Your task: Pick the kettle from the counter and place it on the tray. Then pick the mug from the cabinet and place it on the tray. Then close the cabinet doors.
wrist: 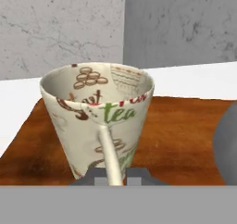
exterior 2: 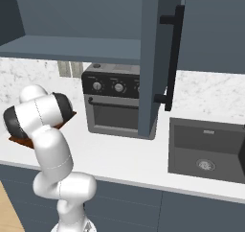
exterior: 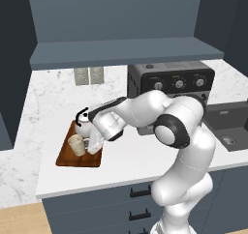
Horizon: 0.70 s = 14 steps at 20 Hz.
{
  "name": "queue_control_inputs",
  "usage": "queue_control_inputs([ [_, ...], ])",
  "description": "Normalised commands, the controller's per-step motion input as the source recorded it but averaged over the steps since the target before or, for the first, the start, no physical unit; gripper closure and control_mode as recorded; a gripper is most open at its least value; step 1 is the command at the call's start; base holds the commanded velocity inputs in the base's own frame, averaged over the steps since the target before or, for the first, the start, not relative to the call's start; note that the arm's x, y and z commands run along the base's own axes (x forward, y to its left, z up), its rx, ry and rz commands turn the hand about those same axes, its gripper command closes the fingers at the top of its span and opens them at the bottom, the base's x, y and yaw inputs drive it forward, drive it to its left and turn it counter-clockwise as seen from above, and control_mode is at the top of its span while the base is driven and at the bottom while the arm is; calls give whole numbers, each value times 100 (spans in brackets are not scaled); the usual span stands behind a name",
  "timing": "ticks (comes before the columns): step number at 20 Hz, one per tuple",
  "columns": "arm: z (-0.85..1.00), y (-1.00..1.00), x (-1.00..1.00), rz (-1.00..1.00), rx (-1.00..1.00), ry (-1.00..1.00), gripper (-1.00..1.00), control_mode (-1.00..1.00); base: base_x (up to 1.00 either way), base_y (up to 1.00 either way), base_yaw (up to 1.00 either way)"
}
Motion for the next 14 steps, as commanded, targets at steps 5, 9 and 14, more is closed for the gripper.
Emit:
queue_control_inputs([
  [5,-4,-9,-29,0,0,-8,-100,-100,0,0,0],
  [9,-1,-17,-16,0,0,-9,-100,-100,0,0,0],
  [14,8,-11,-7,0,0,-8,-100,-100,0,0,0],
])
